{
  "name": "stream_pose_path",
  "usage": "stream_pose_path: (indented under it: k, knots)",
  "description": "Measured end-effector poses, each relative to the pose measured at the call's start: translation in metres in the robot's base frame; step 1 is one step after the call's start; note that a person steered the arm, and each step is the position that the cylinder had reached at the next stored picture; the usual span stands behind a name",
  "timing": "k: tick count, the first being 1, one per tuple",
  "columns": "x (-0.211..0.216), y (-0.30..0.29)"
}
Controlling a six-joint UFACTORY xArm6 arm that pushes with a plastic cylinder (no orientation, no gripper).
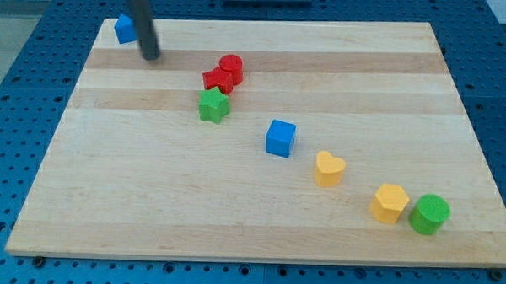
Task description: Move the blue triangle towards top right of blue cube
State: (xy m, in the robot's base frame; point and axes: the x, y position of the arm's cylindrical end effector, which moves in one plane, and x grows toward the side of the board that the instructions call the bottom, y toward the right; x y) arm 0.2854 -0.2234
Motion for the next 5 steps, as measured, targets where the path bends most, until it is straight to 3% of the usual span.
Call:
stream_pose_path:
  k: [1, 3, 5]
  knots:
    - [-0.005, -0.074]
    - [-0.013, -0.081]
    - [-0.094, -0.082]
